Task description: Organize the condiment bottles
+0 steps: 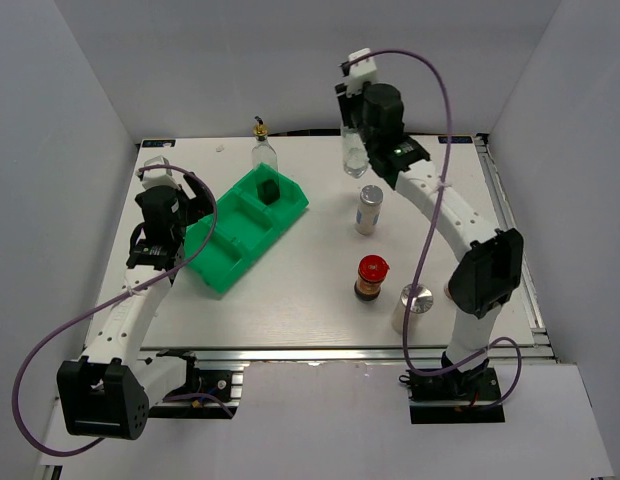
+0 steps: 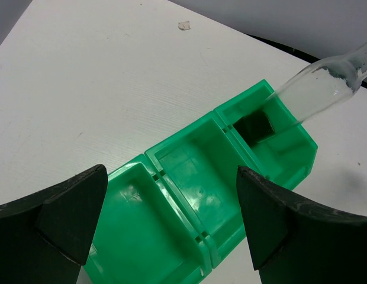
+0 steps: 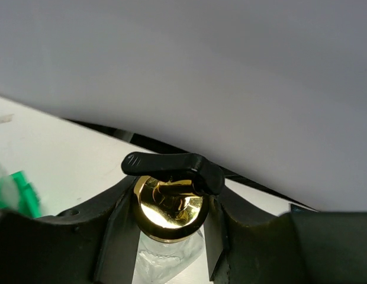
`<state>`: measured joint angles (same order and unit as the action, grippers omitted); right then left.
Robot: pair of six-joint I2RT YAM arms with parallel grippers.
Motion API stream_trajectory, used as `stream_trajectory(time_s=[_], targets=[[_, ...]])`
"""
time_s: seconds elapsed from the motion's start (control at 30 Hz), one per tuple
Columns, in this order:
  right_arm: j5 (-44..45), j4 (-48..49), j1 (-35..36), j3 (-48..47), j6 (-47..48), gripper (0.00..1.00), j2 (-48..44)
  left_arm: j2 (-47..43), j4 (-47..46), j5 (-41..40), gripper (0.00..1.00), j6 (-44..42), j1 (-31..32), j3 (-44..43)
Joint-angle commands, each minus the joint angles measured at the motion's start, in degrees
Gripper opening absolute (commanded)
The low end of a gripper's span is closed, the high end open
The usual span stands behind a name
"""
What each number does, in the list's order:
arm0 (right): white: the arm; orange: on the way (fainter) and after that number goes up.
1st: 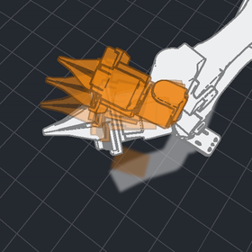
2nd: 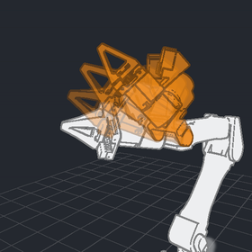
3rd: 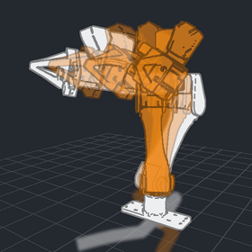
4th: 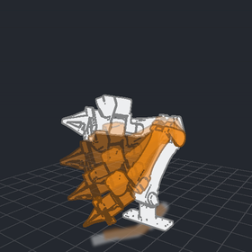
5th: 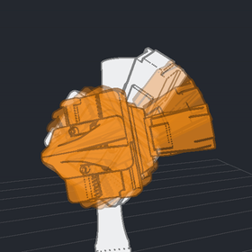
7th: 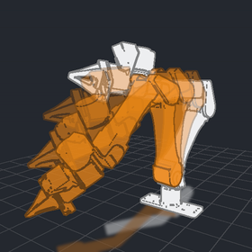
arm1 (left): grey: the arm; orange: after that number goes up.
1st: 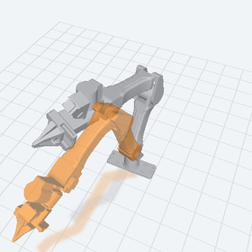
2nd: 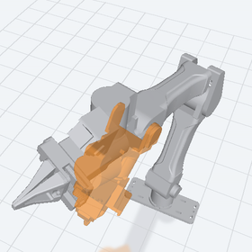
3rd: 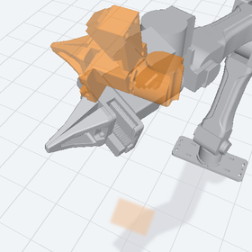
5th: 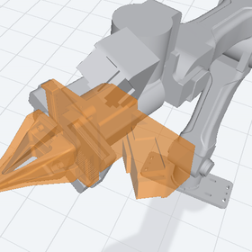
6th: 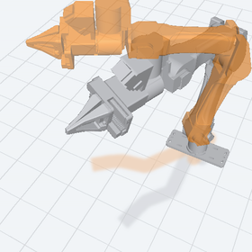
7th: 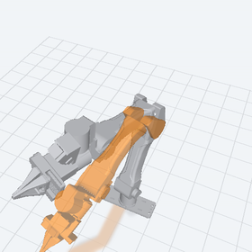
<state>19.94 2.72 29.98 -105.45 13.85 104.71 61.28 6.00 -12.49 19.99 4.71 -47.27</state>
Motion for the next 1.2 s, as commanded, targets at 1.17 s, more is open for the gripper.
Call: stream_trajectory(time_s=[1.17], targets=[[-12.91,13.01,13.0,-10.83,-8.04,0.0,12.45,-0.37,-0.37,-0.78,0.98,-0.39,-0.14,0.07]])
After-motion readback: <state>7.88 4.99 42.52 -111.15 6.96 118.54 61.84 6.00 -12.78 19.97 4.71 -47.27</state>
